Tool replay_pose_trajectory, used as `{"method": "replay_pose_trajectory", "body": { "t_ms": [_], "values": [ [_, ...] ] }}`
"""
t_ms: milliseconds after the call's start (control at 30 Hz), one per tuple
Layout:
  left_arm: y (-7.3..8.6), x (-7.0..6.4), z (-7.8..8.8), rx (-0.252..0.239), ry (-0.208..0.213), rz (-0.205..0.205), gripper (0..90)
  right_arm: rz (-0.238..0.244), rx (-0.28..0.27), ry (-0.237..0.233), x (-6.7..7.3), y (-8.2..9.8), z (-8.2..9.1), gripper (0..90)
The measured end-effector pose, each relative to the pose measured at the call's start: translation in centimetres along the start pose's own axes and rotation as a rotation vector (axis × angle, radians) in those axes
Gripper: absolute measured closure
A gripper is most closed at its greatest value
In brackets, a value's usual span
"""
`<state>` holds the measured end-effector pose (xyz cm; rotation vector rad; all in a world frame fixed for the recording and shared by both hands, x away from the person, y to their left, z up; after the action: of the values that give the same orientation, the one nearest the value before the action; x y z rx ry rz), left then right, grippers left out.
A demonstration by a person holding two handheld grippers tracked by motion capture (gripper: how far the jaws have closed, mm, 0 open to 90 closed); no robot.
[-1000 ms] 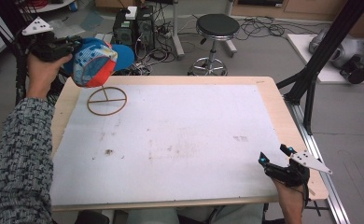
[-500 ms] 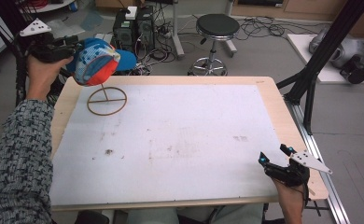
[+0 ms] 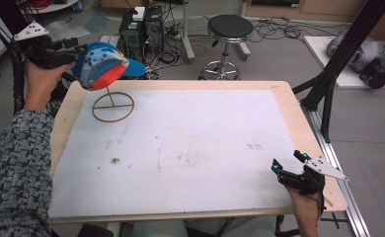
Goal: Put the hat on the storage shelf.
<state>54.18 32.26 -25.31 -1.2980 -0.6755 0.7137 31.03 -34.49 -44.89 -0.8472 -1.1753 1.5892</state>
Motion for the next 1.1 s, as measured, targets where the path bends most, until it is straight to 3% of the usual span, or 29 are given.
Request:
{"method": "replay_pose_trajectory", "body": {
  "t_ms": [367, 500, 767, 1100],
  "values": [
    [0.4, -0.9, 2.4, -0.016, -0.018, -0.006, 44.4, 0.000, -0.019, -0.033, 0.7, -1.0, -1.6, 11.1],
    [0.9, -1.1, 3.4, -0.025, -0.037, 0.004, 42.1, -0.029, -0.024, -0.052, 0.9, -1.3, -2.5, 11.1],
    [2.0, -1.7, 5.0, -0.015, -0.061, 0.018, 38.1, -0.012, -0.032, -0.073, 1.6, -2.2, -4.4, 11.1],
    [3.6, -3.6, 6.8, -0.027, -0.064, 0.033, 34.5, 0.006, -0.023, -0.078, 2.1, -2.9, -6.6, 11.1]
  ]
}}
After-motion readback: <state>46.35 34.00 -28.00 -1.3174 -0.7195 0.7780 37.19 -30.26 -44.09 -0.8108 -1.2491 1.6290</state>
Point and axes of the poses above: each handheld gripper's, and its own axes: z roughly backward along the jaws, y roughly out of its underside, x roughly to its left, the point moved 6 cm from there along -z, roughly forward along the jaws, and after that the axes turned 4 degrees about y, right-handed, at the moved point
